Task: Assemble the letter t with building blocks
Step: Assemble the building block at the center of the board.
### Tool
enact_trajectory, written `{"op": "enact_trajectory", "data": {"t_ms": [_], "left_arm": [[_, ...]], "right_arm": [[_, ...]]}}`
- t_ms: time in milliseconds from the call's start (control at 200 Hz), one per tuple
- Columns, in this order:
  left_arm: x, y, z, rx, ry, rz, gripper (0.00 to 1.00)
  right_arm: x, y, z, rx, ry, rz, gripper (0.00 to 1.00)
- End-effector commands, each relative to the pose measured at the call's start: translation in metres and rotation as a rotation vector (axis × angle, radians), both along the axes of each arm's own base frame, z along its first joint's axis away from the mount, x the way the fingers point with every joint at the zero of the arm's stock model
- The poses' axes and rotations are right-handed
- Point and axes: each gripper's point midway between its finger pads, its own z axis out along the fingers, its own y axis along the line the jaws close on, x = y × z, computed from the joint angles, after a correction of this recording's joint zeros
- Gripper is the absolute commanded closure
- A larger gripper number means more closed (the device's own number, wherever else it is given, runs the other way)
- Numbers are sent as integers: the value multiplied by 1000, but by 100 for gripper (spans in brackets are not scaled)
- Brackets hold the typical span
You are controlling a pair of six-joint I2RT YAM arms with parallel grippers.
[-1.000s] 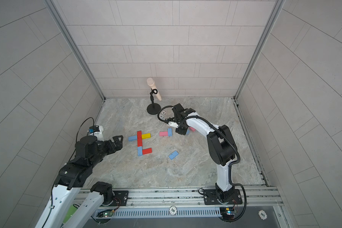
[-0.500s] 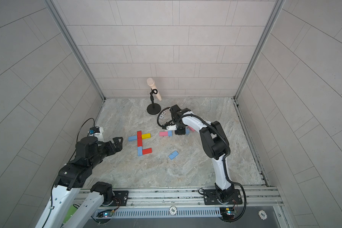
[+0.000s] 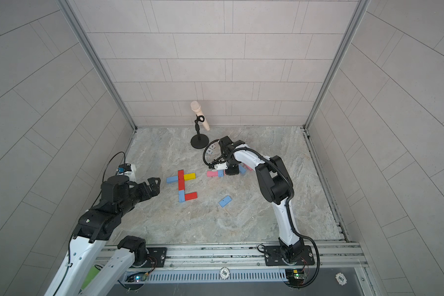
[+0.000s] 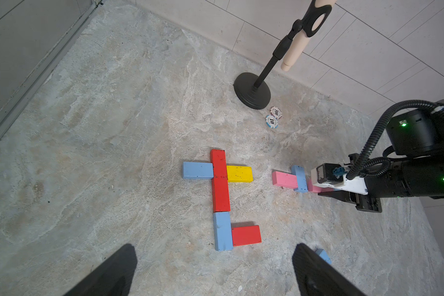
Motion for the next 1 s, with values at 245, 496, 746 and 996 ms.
{"op": "enact_trajectory", "data": {"t_ms": [245,496,746,996], "left_arm": [[0,3,-5,31,13,1,0],[1,4,-6,40,18,7,0],[1,5,-7,43,23,7,0],[1,4,-8,40,27,4,0]], "right_arm": [[-7,6,-8,15,55,39,92],[-11,4,-15,5,75,40,90],[-14,4,-18,2,86,45,88],[-10,5,-19,3,75,38,82]]}}
